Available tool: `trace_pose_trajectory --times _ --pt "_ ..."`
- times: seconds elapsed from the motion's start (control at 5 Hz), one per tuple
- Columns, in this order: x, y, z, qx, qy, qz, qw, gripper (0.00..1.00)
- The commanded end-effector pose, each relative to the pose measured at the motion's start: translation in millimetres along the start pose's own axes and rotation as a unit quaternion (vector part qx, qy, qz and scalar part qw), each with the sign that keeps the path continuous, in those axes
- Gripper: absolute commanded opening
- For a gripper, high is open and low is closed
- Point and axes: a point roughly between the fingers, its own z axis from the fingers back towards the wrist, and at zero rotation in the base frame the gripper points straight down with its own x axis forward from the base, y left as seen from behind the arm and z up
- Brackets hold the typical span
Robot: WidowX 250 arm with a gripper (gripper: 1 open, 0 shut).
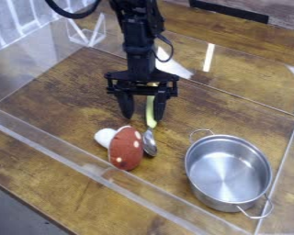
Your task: Move the green spoon to the left
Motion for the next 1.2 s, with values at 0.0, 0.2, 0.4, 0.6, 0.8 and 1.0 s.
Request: trace_pose_trajectory --times 0.0,0.2,0.4,0.6,0.8,1.0 --pt "0.3 6 0.8 0.010 0.000 0.002 0.9999 0.00" --pt "3.3 11 10.6 0.008 -0.004 -0.003 1.0000 0.00" --pt "6.0 16 20.4 0.004 -0.008 -0.007 0.9999 0.00" --pt "8.5 21 31.0 -0.001 -0.013 -0.010 0.9999 0.00" --pt "10.1 25 43.1 -0.008 -0.019 -0.013 0.9997 0.00" --pt "10.7 28 57.8 -0.017 -0.025 -0.018 0.9994 0.00"
